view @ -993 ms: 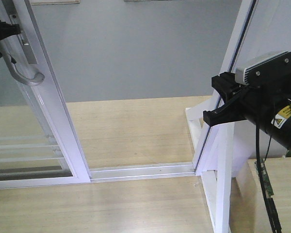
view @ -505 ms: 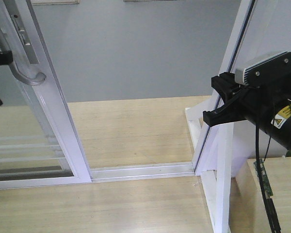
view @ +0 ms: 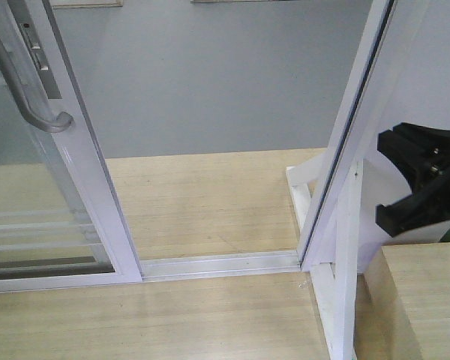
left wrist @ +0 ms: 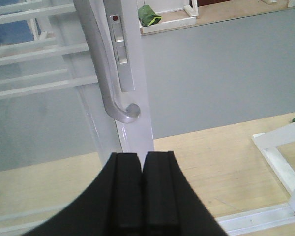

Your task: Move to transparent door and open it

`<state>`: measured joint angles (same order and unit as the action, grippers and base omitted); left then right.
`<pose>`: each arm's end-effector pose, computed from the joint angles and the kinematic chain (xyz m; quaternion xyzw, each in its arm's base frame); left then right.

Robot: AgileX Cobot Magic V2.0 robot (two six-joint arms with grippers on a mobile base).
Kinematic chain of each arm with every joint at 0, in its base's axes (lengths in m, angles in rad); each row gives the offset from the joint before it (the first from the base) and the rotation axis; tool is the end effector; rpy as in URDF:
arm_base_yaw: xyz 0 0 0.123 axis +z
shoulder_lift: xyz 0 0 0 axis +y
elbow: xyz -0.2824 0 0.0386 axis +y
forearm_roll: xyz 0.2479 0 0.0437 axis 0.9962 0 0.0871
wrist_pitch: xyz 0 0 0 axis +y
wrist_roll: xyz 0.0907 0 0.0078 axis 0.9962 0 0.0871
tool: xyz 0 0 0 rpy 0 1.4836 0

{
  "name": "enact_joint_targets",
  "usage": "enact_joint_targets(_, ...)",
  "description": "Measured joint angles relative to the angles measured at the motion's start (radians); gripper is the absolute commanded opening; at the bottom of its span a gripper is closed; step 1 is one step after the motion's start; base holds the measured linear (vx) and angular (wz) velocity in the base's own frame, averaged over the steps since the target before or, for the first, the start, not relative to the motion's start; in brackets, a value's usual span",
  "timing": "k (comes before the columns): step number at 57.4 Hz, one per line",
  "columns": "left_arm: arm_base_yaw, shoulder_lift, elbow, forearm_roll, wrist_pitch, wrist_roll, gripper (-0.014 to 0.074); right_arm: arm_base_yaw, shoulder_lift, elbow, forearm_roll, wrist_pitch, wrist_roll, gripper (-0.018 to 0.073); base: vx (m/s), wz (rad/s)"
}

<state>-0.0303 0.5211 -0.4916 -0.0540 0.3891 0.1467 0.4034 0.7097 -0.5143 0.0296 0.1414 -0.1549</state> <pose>0.1093 -0.0052 0.3037 0.0576 0.8118 0.0110 0.5809 0.1385 0.0595 0.3084 -0.2077 0.7618 0.0866 0.6075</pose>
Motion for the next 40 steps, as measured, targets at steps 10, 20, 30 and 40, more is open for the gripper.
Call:
enact_joint_targets(10,-0.006,-0.208,0.098,-0.132,0.092,0.021,-0.0003,0.000,-0.206,0.138,0.000,0.024,0.002,0.0000,0.00,0.00)
enact_joint_targets(20,-0.006,-0.361,0.177,-0.221,0.137,0.033,-0.0003,0.000,-0.332,0.193,-0.004,0.037,-0.001,0.0000,0.00,0.00)
enact_joint_targets(30,-0.006,-0.416,0.193,-0.230,0.188,0.033,-0.0003,0.000,-0.353,0.195,-0.004,0.042,-0.001,0.0000,0.00,0.00)
enact_joint_targets(40,-0.006,-0.417,0.193,-0.231,0.208,0.033,-0.0003,0.000,-0.353,0.195,-0.004,0.053,-0.001,0.0000,0.00,0.00)
